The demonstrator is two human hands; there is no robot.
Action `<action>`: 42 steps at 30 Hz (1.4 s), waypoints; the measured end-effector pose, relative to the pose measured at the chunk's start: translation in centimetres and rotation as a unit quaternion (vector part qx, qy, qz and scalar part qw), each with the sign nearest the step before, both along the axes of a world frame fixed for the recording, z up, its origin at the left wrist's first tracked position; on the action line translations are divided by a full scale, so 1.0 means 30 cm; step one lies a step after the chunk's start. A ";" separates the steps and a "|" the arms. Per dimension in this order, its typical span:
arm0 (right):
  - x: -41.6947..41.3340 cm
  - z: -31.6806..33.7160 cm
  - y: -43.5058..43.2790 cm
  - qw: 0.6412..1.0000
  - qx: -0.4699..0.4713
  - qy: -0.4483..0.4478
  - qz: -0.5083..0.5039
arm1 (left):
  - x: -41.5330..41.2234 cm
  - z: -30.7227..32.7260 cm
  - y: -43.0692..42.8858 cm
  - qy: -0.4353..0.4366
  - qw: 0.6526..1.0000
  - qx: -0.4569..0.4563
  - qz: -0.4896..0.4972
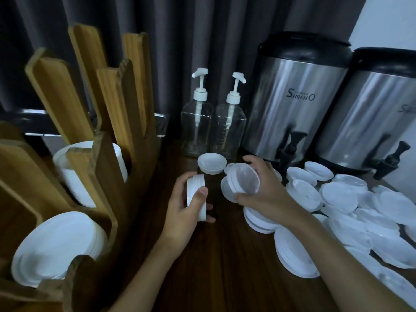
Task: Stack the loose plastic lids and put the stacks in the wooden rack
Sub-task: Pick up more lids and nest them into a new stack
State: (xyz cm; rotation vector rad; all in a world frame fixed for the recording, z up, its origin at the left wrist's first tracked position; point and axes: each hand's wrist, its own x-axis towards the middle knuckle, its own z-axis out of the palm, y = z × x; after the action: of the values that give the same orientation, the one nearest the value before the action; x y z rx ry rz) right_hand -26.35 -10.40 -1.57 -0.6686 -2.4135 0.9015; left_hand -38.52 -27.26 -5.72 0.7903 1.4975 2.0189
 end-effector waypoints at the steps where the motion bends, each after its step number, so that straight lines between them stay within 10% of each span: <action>1: 0.004 0.002 -0.022 1.000 -0.019 0.018 0.008 | 0.001 0.000 -0.001 0.001 1.000 0.003 -0.001; 17: -0.021 -0.056 -0.236 0.919 -0.279 0.280 -0.008 | 0.021 0.011 -0.004 -0.024 0.998 0.046 -0.021; 31: -0.005 -0.062 -0.235 0.984 -0.143 0.031 0.101 | 0.011 0.023 -0.019 -0.024 0.998 0.063 0.010; 42: -0.006 -0.001 -0.202 0.986 -0.102 0.040 0.122 | 0.013 0.025 -0.020 0.009 0.998 0.063 -0.008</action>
State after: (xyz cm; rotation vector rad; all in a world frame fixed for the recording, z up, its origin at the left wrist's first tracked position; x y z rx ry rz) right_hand -26.53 -16.45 -1.59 -0.4035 -2.3857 1.2643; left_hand -38.14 -27.87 -4.97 0.8708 1.3806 2.1148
